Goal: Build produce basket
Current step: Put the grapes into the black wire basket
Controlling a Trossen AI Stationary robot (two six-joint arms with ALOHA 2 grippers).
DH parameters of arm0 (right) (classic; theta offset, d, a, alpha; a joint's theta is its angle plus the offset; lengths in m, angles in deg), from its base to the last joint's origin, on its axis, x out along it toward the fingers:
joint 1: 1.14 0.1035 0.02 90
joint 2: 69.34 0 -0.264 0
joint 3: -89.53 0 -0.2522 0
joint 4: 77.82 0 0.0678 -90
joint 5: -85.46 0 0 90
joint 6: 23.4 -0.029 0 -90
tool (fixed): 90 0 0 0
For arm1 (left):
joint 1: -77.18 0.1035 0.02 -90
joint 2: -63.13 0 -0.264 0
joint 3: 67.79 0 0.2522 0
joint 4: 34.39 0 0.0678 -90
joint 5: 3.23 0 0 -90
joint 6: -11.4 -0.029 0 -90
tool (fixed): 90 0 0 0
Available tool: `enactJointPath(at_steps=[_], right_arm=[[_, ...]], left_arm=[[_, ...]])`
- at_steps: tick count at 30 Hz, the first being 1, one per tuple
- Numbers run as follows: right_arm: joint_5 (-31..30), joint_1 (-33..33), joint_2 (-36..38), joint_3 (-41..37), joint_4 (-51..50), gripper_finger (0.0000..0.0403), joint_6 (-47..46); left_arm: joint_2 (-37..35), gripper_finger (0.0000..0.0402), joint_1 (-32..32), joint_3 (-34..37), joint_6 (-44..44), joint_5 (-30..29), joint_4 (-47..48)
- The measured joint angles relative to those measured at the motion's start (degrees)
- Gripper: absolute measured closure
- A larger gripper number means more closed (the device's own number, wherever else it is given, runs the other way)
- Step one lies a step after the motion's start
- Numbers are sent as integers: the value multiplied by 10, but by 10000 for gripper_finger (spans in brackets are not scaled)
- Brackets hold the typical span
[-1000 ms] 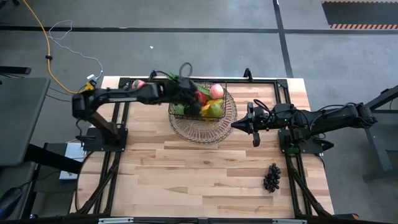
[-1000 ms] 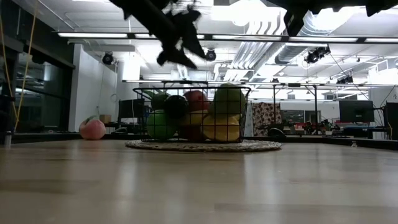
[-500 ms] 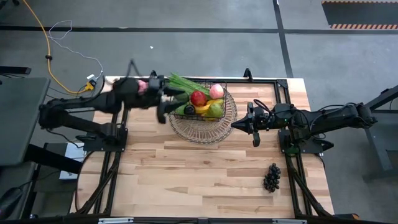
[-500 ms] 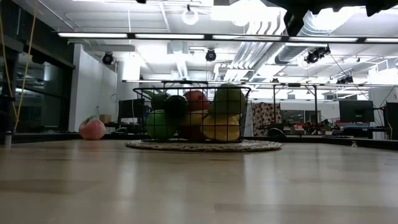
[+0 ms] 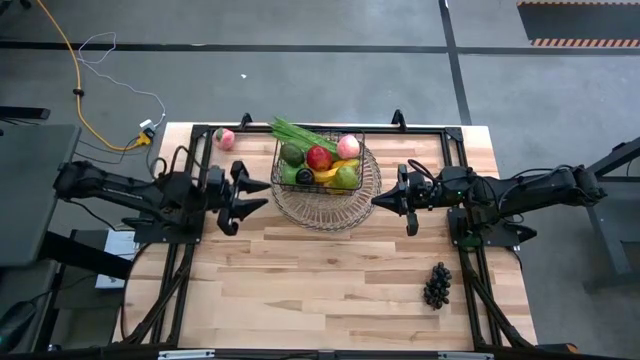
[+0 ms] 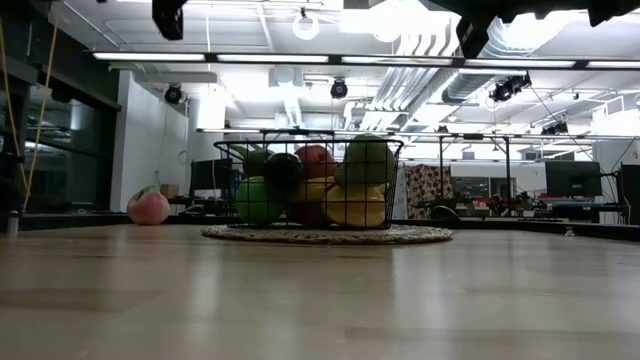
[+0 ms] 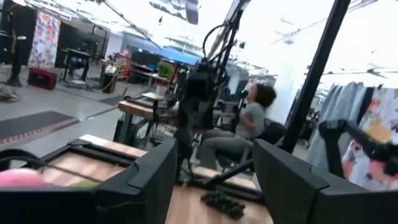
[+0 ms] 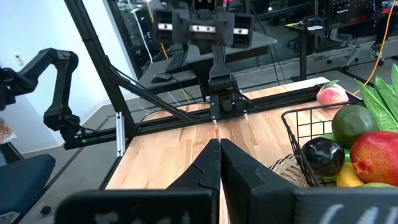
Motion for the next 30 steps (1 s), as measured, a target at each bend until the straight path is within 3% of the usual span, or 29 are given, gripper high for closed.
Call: enactJointPath(at_steps=[10,25,30], right_arm=[[-46,0,0,0,0,403,-7],[-48,0,0,0,0,402,-9],[-48,0,0,0,0,402,-9]], left_arm=[[-1,204,1,14,-54,0,7],[-1,206,1,14,-77,-1,10],[-1,262,1,14,-92,0,13]])
